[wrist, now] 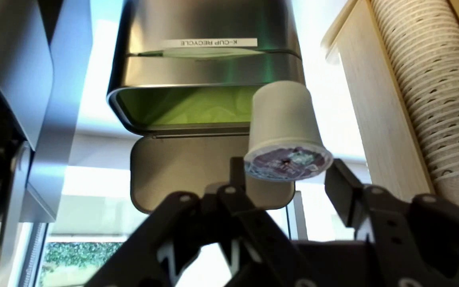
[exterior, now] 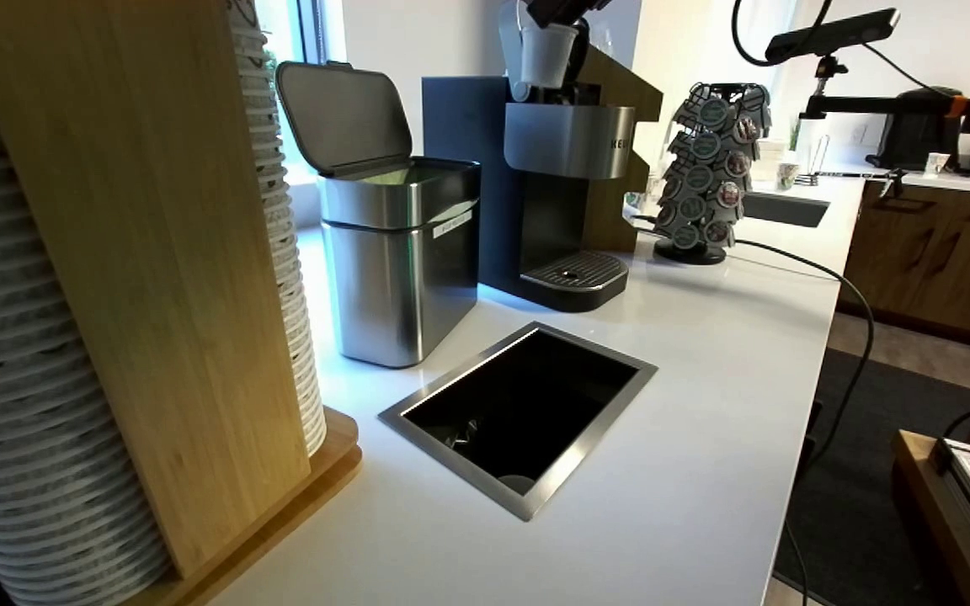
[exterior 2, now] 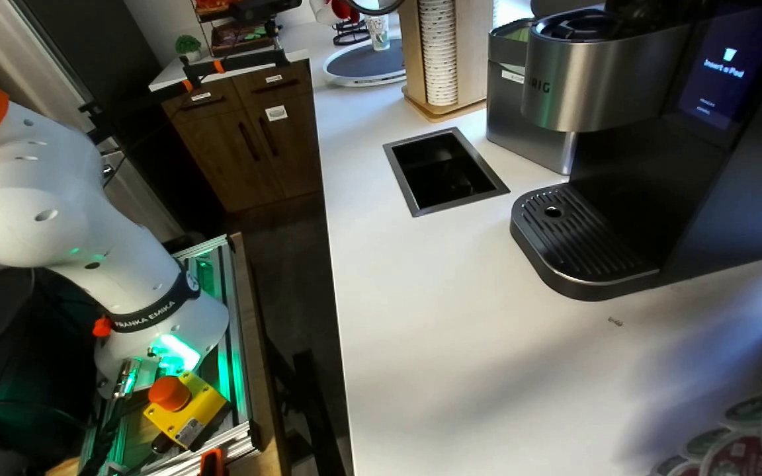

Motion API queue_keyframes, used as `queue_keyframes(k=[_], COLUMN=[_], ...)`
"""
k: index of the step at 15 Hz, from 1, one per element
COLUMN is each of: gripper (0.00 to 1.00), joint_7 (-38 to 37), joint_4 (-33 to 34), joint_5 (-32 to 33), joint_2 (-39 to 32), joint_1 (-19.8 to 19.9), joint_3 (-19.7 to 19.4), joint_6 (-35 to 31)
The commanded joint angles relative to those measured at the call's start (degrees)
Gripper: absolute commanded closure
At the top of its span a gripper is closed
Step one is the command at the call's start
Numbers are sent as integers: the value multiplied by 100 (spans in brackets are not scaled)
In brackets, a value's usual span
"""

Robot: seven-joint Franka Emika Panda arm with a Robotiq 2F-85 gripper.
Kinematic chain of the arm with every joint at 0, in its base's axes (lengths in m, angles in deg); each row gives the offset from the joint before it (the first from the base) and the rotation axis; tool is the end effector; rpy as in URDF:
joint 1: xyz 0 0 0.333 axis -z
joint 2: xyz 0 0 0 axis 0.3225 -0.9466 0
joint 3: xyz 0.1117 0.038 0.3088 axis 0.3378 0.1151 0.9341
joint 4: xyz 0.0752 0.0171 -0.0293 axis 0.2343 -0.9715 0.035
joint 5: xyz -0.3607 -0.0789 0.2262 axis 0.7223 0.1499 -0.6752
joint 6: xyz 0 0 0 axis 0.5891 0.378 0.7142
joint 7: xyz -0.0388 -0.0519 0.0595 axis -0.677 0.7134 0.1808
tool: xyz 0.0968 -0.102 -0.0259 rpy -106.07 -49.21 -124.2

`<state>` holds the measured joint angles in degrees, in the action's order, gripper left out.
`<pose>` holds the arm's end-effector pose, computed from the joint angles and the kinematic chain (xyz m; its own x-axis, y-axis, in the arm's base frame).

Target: Open the lid of coffee maker, then remove the coffee pod from the coffeemaker and put it in the bin and finally close the lid of the bin

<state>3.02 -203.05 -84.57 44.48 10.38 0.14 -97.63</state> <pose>0.5338 0.0202 0.5557 0.6842 0.0838 0.7245 0.1385 -0.9902 -0.0164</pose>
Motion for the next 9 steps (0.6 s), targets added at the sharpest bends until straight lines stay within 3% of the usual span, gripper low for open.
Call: queue_keyframes(k=[1, 5, 8, 9], gripper=[72, 72, 72, 72], joint_7=[311, 622, 627, 484], joint_4=[325, 778, 1140, 823], joint_5=[-312, -507, -581, -368], joint_2=[-683, -1343, -1839, -1452], joint_1=[-284, -612, -628, -528], joint_3=[-69, -304, -361, -267], joint_6=[-719, -1179, -1497, -1290])
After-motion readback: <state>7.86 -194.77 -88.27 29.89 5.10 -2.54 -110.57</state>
